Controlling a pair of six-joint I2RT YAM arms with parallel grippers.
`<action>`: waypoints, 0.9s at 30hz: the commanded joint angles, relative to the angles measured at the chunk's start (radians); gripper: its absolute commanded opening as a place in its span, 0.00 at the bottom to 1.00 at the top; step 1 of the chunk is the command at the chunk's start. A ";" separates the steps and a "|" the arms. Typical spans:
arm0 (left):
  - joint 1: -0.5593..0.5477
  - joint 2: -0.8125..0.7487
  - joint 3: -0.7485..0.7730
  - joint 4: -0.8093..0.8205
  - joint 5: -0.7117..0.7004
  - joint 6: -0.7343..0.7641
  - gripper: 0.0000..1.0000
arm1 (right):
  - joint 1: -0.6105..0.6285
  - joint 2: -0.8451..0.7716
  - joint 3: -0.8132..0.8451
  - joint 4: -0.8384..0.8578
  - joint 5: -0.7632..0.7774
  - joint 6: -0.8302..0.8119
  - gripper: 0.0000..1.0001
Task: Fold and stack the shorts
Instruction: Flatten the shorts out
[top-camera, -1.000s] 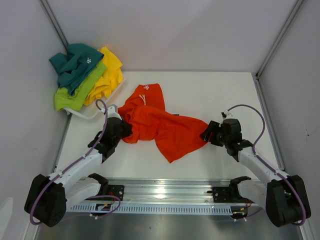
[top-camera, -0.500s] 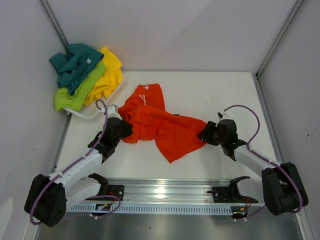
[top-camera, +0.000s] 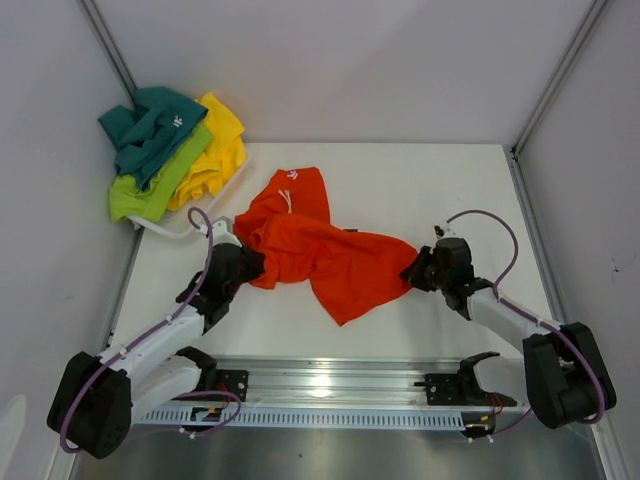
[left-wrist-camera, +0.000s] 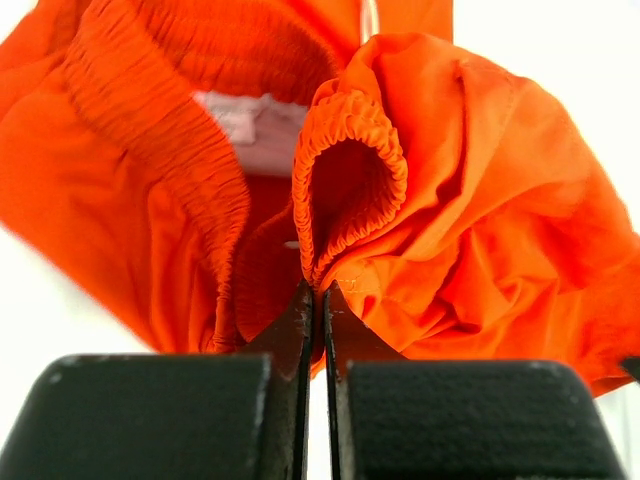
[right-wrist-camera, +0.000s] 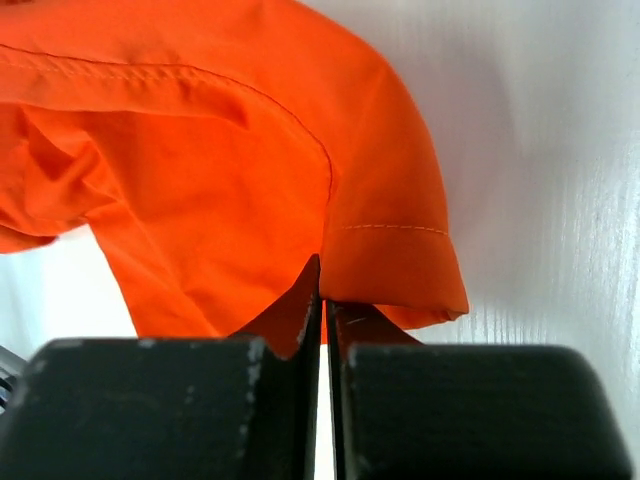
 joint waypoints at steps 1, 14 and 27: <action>0.000 -0.075 -0.087 0.075 -0.040 -0.056 0.00 | -0.028 -0.098 0.046 -0.074 -0.014 0.004 0.00; 0.000 -0.335 -0.233 -0.052 -0.077 -0.068 0.81 | -0.061 -0.479 -0.125 -0.333 -0.056 0.041 0.00; 0.138 -0.283 0.172 -0.374 0.082 -0.012 0.99 | -0.015 -0.579 -0.141 -0.416 -0.039 0.037 0.00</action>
